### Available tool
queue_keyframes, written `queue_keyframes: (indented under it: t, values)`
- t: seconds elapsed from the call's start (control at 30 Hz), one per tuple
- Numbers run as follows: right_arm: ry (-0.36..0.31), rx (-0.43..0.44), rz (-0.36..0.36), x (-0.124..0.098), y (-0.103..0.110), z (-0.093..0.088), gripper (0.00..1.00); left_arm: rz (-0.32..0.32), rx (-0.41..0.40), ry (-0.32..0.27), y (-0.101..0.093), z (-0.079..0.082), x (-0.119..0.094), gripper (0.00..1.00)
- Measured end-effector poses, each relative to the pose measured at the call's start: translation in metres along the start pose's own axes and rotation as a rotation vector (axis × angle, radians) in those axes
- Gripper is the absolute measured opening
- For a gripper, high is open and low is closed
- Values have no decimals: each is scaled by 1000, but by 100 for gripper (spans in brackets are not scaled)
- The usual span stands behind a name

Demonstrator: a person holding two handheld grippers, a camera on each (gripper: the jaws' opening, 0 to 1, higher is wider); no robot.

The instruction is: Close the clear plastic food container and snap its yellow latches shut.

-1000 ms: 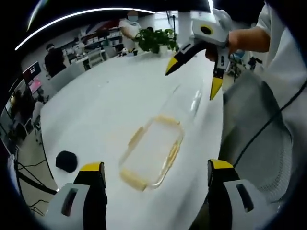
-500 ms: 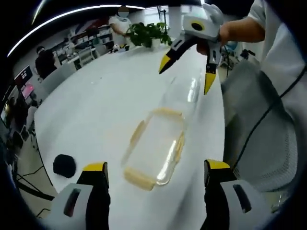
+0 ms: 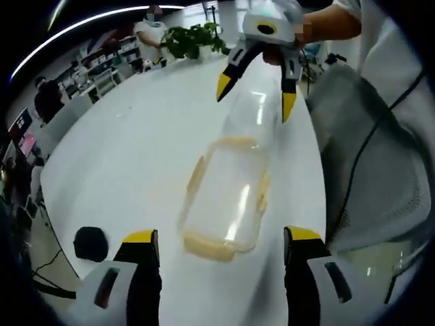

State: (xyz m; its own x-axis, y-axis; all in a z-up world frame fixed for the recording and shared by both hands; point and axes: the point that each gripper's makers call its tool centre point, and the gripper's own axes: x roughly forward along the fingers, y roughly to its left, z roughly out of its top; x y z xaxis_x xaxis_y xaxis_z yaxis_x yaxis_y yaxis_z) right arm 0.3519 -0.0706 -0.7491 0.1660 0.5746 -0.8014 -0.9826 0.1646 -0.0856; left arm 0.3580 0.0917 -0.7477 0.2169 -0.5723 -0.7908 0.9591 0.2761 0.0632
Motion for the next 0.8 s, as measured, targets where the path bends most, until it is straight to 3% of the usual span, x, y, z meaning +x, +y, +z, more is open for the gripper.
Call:
queue_keyframes:
  t: [0.23,0.4,0.63,0.8]
  values:
    - [28,-31,19,11,0,-1,61,-16,41,15,6,-6,9,64]
    - [88,-74,34,20,-1,-13,59,-58,49,18,4,-9,12,64]
    - [100,-100,62,25,-1,-15,56,-86,74,53,8,-21,14,57]
    - [125,-131,74,31,0,-21,54,-112,110,79,7,-30,20,57]
